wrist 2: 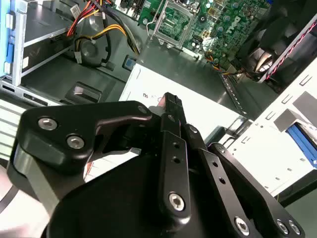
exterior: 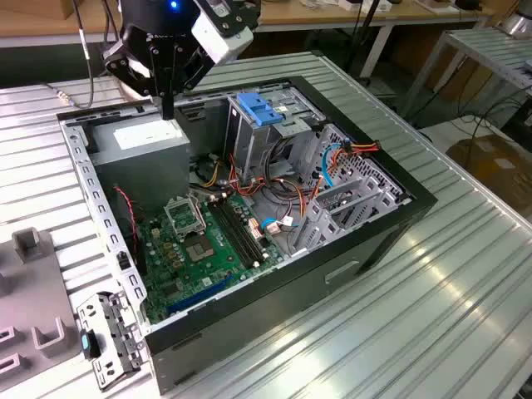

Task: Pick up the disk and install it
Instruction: 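Reach for the disk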

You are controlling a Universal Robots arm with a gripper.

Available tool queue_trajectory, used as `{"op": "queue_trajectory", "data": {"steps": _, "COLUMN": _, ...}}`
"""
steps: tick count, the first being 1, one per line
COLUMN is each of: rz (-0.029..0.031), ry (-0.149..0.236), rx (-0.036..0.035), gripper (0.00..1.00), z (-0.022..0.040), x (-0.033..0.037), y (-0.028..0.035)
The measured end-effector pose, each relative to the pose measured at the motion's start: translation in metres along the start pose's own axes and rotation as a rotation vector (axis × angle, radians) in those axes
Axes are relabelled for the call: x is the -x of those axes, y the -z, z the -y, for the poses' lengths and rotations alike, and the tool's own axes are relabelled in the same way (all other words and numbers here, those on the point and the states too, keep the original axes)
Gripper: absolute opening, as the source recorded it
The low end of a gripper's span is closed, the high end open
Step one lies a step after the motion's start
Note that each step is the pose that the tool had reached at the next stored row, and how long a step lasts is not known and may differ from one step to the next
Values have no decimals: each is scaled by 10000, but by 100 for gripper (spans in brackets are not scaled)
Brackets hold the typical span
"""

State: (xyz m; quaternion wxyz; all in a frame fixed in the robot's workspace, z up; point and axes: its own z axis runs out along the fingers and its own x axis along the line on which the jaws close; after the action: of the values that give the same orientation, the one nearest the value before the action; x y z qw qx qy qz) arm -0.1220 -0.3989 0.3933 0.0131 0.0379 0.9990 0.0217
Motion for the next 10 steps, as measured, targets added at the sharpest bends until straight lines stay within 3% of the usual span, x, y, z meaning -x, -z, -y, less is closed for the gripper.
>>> {"op": "queue_trajectory", "data": {"steps": 10, "rz": 0, "ry": 0, "rx": 1, "gripper": 11, "z": 3, "x": -35, "y": 0}}
